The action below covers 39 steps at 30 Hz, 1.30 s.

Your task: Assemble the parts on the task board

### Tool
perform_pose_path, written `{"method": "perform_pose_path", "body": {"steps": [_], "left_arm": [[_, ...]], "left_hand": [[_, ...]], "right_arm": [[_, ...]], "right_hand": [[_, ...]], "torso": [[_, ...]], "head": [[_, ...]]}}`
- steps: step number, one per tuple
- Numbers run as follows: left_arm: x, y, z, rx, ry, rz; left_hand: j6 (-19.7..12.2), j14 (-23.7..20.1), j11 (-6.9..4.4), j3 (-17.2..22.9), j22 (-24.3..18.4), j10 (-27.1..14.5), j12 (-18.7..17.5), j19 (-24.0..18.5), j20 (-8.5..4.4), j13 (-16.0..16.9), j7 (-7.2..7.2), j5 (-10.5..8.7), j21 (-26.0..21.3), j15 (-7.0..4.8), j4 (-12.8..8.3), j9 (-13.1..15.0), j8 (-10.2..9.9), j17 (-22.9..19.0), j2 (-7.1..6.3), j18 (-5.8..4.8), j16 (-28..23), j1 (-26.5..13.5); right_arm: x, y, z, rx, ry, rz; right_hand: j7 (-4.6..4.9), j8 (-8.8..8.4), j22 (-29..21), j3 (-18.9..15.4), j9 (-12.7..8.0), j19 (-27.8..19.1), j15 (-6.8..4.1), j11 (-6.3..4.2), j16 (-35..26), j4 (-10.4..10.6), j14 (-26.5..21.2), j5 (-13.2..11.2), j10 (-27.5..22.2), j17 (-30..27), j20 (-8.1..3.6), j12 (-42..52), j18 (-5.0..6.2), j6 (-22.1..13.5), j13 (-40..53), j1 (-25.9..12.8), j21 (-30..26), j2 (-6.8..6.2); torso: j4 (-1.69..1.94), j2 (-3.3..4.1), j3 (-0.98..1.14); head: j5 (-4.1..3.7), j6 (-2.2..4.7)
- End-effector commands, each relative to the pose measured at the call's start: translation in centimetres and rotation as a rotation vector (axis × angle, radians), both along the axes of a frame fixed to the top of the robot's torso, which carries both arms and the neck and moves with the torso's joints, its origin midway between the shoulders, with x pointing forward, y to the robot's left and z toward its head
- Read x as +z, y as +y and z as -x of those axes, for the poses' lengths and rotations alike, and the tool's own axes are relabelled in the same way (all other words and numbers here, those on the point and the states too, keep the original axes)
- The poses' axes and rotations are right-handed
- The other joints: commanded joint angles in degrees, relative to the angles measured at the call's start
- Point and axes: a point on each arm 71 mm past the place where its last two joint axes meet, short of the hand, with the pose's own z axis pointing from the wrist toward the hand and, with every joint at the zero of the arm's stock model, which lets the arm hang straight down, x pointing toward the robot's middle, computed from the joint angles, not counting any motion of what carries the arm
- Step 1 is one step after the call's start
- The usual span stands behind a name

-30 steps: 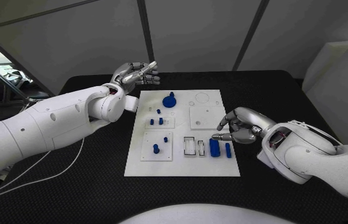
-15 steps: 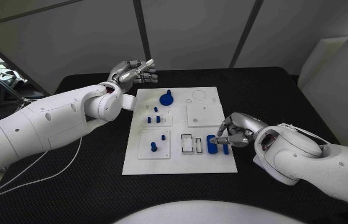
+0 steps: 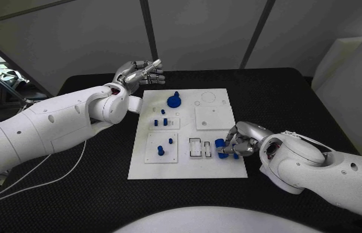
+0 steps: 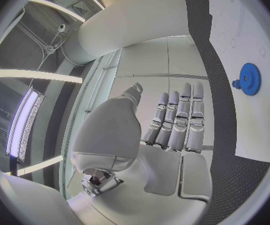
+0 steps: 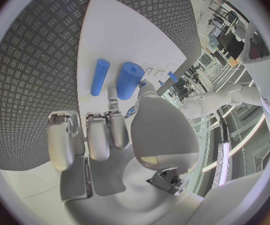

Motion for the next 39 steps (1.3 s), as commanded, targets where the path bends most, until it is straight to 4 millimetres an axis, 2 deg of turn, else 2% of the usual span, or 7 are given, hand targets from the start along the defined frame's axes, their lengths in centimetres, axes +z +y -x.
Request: {"method": "perform_pose_path", "body": {"steps": [1,6,14,20,22,34,39], "left_arm": [[0.2,-0.1,0.0,-0.008,-0.007,0.011],[0.2,0.0,0.0,-0.009,-0.007,0.011],[0.2,0.0,0.1,-0.01,-0.008,0.012],[0.3,0.2,0.2,-0.007,-0.007,0.01],[0.3,0.3,0.2,-0.006,-0.007,0.01],[0.2,0.2,0.1,-0.007,-0.007,0.01],[0.2,0.2,0.1,-0.007,-0.006,0.01]], "left_hand": [[-0.3,0.3,0.16,0.4,0.0,0.0,-0.2,-0.1,0.12,0.0,3.25,-0.17,-0.2,0.01,-0.1,-0.1,0.3,-0.1,0.21,-0.74,-0.2,0.3],[-0.3,0.3,0.16,0.4,0.0,0.0,-0.2,-0.1,0.12,0.0,3.25,-0.17,-0.2,0.01,-0.1,-0.1,0.3,-0.1,0.21,-0.74,-0.2,0.3],[-0.4,0.3,0.17,0.4,-0.1,0.0,-0.2,-0.1,0.13,0.0,3.26,-0.17,-0.2,0.02,-0.1,-0.1,0.3,-0.1,0.25,-0.74,-0.2,0.3],[-0.4,0.3,0.17,0.4,-0.2,0.0,-0.2,-0.1,0.13,0.0,3.26,-0.17,-0.3,0.02,-0.1,-0.1,0.3,-0.1,0.25,-0.74,-0.3,0.3],[-0.4,0.3,0.17,0.4,-0.2,0.0,-0.2,-0.1,0.13,0.0,3.26,-0.17,-0.3,0.02,-0.1,-0.1,0.3,-0.1,0.25,-0.74,-0.3,0.3],[-0.4,0.3,0.17,0.4,-0.2,0.0,-0.2,-0.1,0.13,0.0,3.26,-0.17,-0.3,0.02,-0.1,-0.1,0.3,-0.1,0.25,-0.74,-0.3,0.3],[-0.4,0.3,0.18,0.5,-0.3,0.0,-0.3,-0.2,0.15,0.0,3.26,-0.16,-0.3,0.03,-0.2,-0.1,0.4,-0.2,0.34,-0.74,-0.3,0.4]], "right_arm": [[-0.2,0.2,0.0,0.017,0.004,0.026],[-0.5,0.3,-0.2,0.029,0.01,0.05],[-0.9,0.5,-0.5,0.04,-0.001,0.07],[-0.6,0.5,-0.4,0.019,-0.032,0.032],[-0.3,0.5,-0.2,0.006,-0.044,-0.001],[1.4,1.4,0.9,-0.046,-0.095,-0.187],[1.8,2.0,1.2,-0.047,-0.103,-0.233]], "right_hand": [[-0.02,0.26,15.0,0.3,0.1,6.1,-0.32,-0.05,0.3,0.1,4.9,0.4,1.1,9.8,-0.17,0.1,-0.37,-0.6,6.5,-0.4,0.3,0.36],[-0.22,0.97,15.0,0.6,0.8,6.1,-0.43,-0.22,0.4,-0.2,4.9,1.1,1.2,9.9,-0.23,0.2,-0.39,-0.4,6.8,0.5,0.4,1.0],[-0.88,2.56,15.1,1.6,2.8,6.1,-0.92,-0.82,0.5,-1.4,4.9,4.6,1.6,10.3,-0.63,0.5,-0.4,0.5,7.5,4.9,0.4,2.49],[-1.59,3.43,15.1,2.7,4.1,6.1,-1.46,-1.48,0.6,-2.0,4.9,7.5,2.0,10.4,-1.12,0.8,-0.4,1.4,8.1,7.5,0.4,4.09],[-1.74,3.59,15.1,2.7,4.4,6.1,-1.57,-1.61,0.5,-1.8,4.9,7.9,2.0,10.4,-1.22,0.7,-0.4,1.6,8.1,7.5,0.4,4.21],[-2.08,3.93,15.1,1.9,5.7,6.1,-1.88,-1.93,0.4,-0.3,4.9,9.1,2.2,10.2,-1.56,0.7,-0.4,2.0,8.2,6.3,0.4,4.22],[-2.09,3.92,15.1,1.8,5.8,6.1,-1.9,-1.94,0.4,-0.2,4.9,9.2,2.2,10.2,-1.59,0.6,-0.4,2.0,8.2,6.2,0.4,4.24]], "torso": [[0.04,-0.04,-0.03],[-0.03,-0.06,-0.1],[0.05,-0.07,-0.05],[-0.09,0.0,-0.01],[-0.21,-0.05,0.02],[0.04,-0.09,-0.09],[-0.02,-0.06,-0.09]], "head": [[0.09,-0.17],[0.15,-0.35],[0.24,-0.5],[0.57,-0.32],[0.64,-0.29],[0.49,0.15],[0.62,0.22]]}}
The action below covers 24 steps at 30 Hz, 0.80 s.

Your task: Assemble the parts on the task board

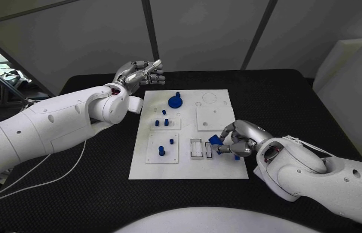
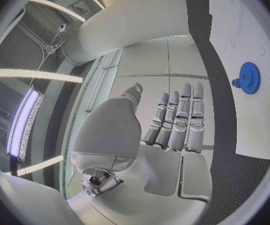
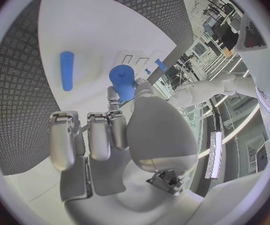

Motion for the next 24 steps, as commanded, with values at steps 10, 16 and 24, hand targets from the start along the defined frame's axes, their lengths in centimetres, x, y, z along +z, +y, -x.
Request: {"method": "perform_pose_path", "body": {"steps": [10,16,24], "left_arm": [[0.2,-0.3,0.0,-0.01,-0.004,0.009],[0.2,-0.4,0.0,-0.013,-0.002,0.01],[0.1,-0.5,0.0,-0.014,0.0,0.01]], "left_hand": [[-0.4,0.3,0.18,0.3,-0.1,0.0,-0.3,-0.2,0.15,0.0,3.26,-0.16,-0.3,0.03,0.0,-0.1,0.4,-0.1,0.34,-0.74,-0.4,0.4],[-0.4,0.3,0.19,0.3,-0.1,-0.1,-0.3,-0.2,0.15,0.0,3.27,-0.16,-0.3,0.04,0.0,-0.1,0.4,-0.1,0.36,-0.73,-0.4,0.5],[-0.4,0.3,0.19,0.3,-0.1,-0.1,-0.3,-0.2,0.15,0.0,3.27,-0.16,-0.3,0.04,0.0,-0.1,0.4,-0.1,0.36,-0.73,-0.4,0.5]], "right_arm": [[-0.2,2.3,-0.1,0.043,0.041,-0.057],[-1.0,3.6,-0.4,0.069,0.098,0.006],[-1.4,4.1,-0.8,0.056,0.109,0.043]], "right_hand": [[-1.1,0.87,15.1,-1.5,3.7,6.1,-0.47,-0.39,0.0,0.7,5.0,-0.8,1.8,10.0,-0.43,-0.5,-0.41,1.7,7.9,-3.5,0.2,0.72],[-1.37,1.13,15.1,-2.9,5.0,6.1,-0.62,-0.59,-0.5,0.6,4.8,-3.6,1.0,9.0,-0.51,-2.1,-0.41,2.1,6.6,-5.6,0.2,1.17],[-1.97,2.03,15.1,-3.5,6.6,6.1,-0.99,-1.07,-0.6,0.7,4.8,-3.6,1.2,9.0,-0.81,-2.3,-0.41,3.1,6.7,-6.9,0.2,2.29]], "torso": [[0.08,0.04,-0.08],[0.09,0.08,0.0],[-0.16,0.08,-0.01]], "head": [[0.3,0.02],[0.52,0.07],[0.69,0.11]]}}
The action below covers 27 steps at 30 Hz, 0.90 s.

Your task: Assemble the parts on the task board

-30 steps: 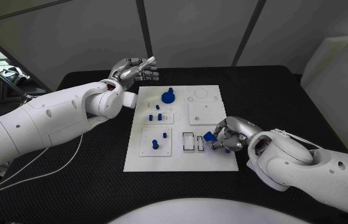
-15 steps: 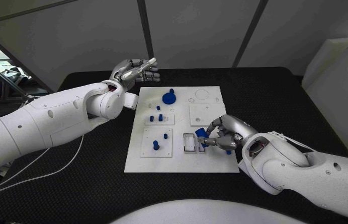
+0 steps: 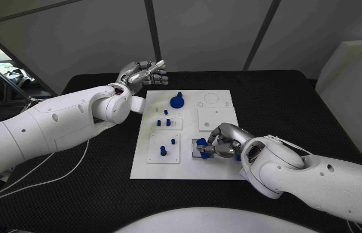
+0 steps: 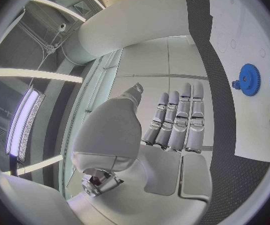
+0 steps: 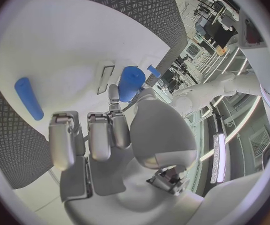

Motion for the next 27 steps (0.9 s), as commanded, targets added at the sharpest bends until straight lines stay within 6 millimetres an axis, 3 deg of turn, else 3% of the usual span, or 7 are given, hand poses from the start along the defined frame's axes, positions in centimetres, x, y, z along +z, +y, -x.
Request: {"method": "perform_pose_path", "body": {"steps": [1,10,22,24,27], "left_arm": [[0.1,-0.2,0.0,-0.009,-0.002,0.008],[0.1,-0.3,0.0,-0.011,-0.001,0.008],[0.1,-0.2,-0.1,-0.008,0.0,0.007],[0.1,-0.2,-0.1,-0.008,0.0,0.007],[0.1,-0.2,-0.1,-0.008,0.001,0.006]], "left_hand": [[-0.4,0.3,0.19,0.3,0.0,-0.1,-0.3,-0.2,0.15,0.0,3.27,-0.15,-0.3,0.04,0.0,-0.1,0.4,-0.1,0.06,-0.73,-0.2,0.2],[-0.4,0.3,0.19,0.3,-0.1,-0.1,-0.3,-0.2,0.15,0.0,3.27,-0.15,-0.3,0.04,0.0,-0.1,0.4,-0.1,0.06,-0.73,-0.2,0.2],[-0.4,0.4,0.2,0.3,-0.1,-0.1,-0.3,-0.1,0.16,0.0,3.28,-0.15,-0.4,0.04,-0.1,-0.1,0.4,-0.1,0.06,-0.73,-0.2,0.3],[-0.4,0.4,0.2,0.3,-0.1,-0.1,-0.3,-0.1,0.16,0.0,3.28,-0.15,-0.4,0.04,-0.1,-0.1,0.4,-0.1,0.06,-0.73,-0.2,0.3],[-0.4,0.4,0.2,0.3,-0.1,-0.1,-0.3,-0.1,0.16,0.0,3.28,-0.15,-0.4,0.04,-0.1,-0.1,0.4,-0.1,0.06,-0.73,-0.2,0.3]], "right_arm": [[-0.2,0.2,-0.1,-0.001,0.017,0.049],[-0.1,0.8,-0.5,-0.018,-0.027,0.045],[0.1,1.2,-0.7,-0.019,-0.063,0.025],[0.2,1.3,-0.6,-0.019,-0.072,0.024],[0.4,1.3,-0.6,-0.015,-0.086,0.022]], "right_hand": [[-1.43,0.68,15.1,-0.5,0.6,6.1,-0.61,-0.56,-0.3,0.0,4.8,-0.1,1.1,9.0,-0.48,-0.4,-0.42,1.8,6.7,-0.6,0.2,0.0],[-1.72,1.29,15.1,-1.2,1.7,6.1,-0.87,-0.84,-0.3,0.1,4.8,-0.7,1.2,8.9,-0.75,-0.5,-0.42,1.9,6.8,-1.5,0.2,0.24],[-1.71,1.98,15.1,-5.1,4.9,6.1,-0.94,-0.86,-0.5,0.2,4.8,-12.5,1.1,8.8,-0.92,-1.2,-0.42,1.0,6.7,-10.2,0.2,1.03],[-1.71,2.01,15.1,-5.3,5.2,6.1,-0.93,-0.84,-0.5,0.2,4.8,-13.9,1.1,8.8,-0.91,-1.3,-0.42,0.9,6.7,-11.3,0.2,1.3],[-1.71,2.02,15.1,-5.3,5.3,6.1,-0.93,-0.83,-0.5,0.2,4.8,-14.1,1.1,8.8,-0.91,-1.4,-0.42,0.9,6.7,-11.4,0.2,1.34]], "torso": [[-0.17,0.0,0.03],[-0.06,-0.05,0.06],[-0.12,0.0,0.06],[-0.13,0.0,0.05],[-0.14,0.0,0.08]], "head": [[-0.03,0.05],[-0.05,0.11],[0.23,0.26],[0.25,0.27],[0.26,0.28]]}}
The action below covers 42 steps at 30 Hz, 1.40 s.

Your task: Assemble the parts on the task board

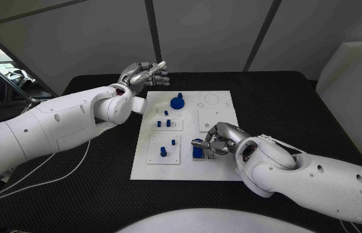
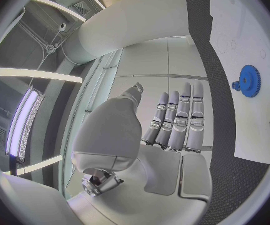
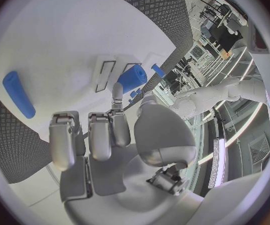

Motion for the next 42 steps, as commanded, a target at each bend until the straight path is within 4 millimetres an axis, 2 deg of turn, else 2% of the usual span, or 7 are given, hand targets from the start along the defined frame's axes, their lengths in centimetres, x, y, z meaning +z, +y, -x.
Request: {"method": "perform_pose_path", "body": {"steps": [1,5,14,19,32,36,42], "left_arm": [[0.1,-0.1,0.0,-0.007,-0.002,0.006],[0.1,-0.1,-0.1,-0.007,0.0,0.005],[-0.1,-0.1,-0.1,-0.006,0.004,0.002],[-0.1,-0.1,-0.1,-0.006,0.005,0.002],[-0.2,0.1,0.0,-0.003,0.008,-0.001],[-0.2,0.2,0.0,-0.004,0.009,-0.001],[-0.2,0.2,0.0,-0.004,0.01,-0.002]], "left_hand": [[-0.4,0.4,0.19,0.3,0.0,-0.1,-0.3,-0.2,0.16,0.0,3.28,-0.15,-0.4,0.04,-0.1,-0.1,0.4,-0.1,0.06,-0.73,-0.2,0.3],[-0.5,0.4,0.2,0.4,-0.1,-0.1,-0.3,-0.1,0.17,0.0,3.29,-0.15,-0.4,0.05,-0.2,-0.1,0.4,-0.1,0.11,-0.72,-0.3,0.4],[-0.5,0.4,0.2,0.4,-0.1,-0.1,-0.3,-0.1,0.17,0.0,3.29,-0.15,-0.4,0.05,-0.2,-0.1,0.4,-0.1,0.11,-0.72,-0.3,0.4],[-0.5,0.4,0.2,0.4,-0.1,-0.1,-0.3,-0.1,0.17,0.0,3.29,-0.15,-0.4,0.05,-0.2,-0.1,0.4,-0.1,0.11,-0.72,-0.3,0.4],[-0.5,0.4,0.21,0.4,-0.2,-0.1,-0.4,-0.1,0.18,0.0,3.3,-0.16,-0.4,0.05,-0.2,-0.1,0.4,-0.1,0.15,-0.72,-0.4,0.4],[-0.5,0.4,0.21,0.4,-0.2,-0.1,-0.4,-0.1,0.18,0.0,3.3,-0.16,-0.4,0.05,-0.2,-0.1,0.4,-0.1,0.15,-0.72,-0.4,0.4],[-0.5,0.4,0.21,0.4,-0.2,-0.1,-0.4,-0.1,0.18,0.0,3.3,-0.16,-0.4,0.05,-0.2,-0.1,0.4,-0.1,0.15,-0.72,-0.4,0.4]], "right_arm": [[0.5,0.1,0.0,0.001,-0.048,-0.012],[0.8,0.1,0.4,0.023,-0.065,-0.021],[1.2,0.1,1.0,0.085,-0.066,-0.011],[1.0,0.2,1.0,0.098,-0.057,0.001],[0.0,-0.1,-0.1,0.074,-0.031,0.042],[-0.2,0.0,-0.1,0.092,-0.016,0.06],[-0.2,0.0,0.1,0.114,-0.01,0.065]], "right_hand": [[0.12,0.11,15.1,-0.2,0.2,5.9,-0.33,-0.38,-0.3,-0.2,4.6,0.2,1.1,8.8,-0.21,-0.2,-0.43,-0.4,6.7,-0.1,0.2,0.06],[-0.08,0.37,15.1,1.2,1.5,5.9,-0.46,-0.54,-0.3,-1.7,4.7,2.9,1.3,8.9,-0.31,0.0,-0.43,-0.5,7.1,6.5,0.2,-0.46],[-0.24,0.47,15.1,2.6,2.7,5.9,-0.63,-0.72,-0.2,-5.1,4.7,2.1,1.5,9.1,-0.45,0.2,-0.43,-0.6,7.6,14.8,0.2,-1.02],[-0.25,0.45,15.1,2.6,2.9,5.9,-0.63,-0.73,-0.2,-5.4,4.7,1.6,1.6,9.1,-0.47,0.2,-0.43,-0.6,7.7,15.5,0.2,-0.99],[-0.56,0.49,15.1,3.2,3.4,5.9,-0.8,-0.98,-0.2,-5.5,4.7,2.4,1.7,9.2,-0.57,0.3,-0.43,-0.2,7.9,16.9,0.2,0.5],[-0.67,0.35,15.1,3.9,3.7,5.9,-0.94,-1.1,-0.2,-6.7,4.7,-0.5,1.7,9.2,-0.74,0.2,-0.43,-0.2,7.9,19.1,0.2,0.63],[-0.7,0.08,15.1,4.5,3.8,5.9,-0.99,-1.15,-0.2,-8.3,4.7,-2.2,1.7,9.2,-0.81,0.2,-0.43,-0.2,8.0,21.4,0.2,0.11]], "torso": [[-0.04,0.01,0.05],[-0.06,-0.07,0.16],[-0.06,-0.07,0.04],[0.02,0.01,0.03],[-0.01,0.09,-0.03],[-0.03,0.02,-0.02],[-0.09,0.03,0.03]], "head": [[0.03,0.01],[0.22,0.07],[0.17,0.12],[0.2,0.16],[0.39,0.0],[0.46,-0.17],[0.51,-0.35]]}}
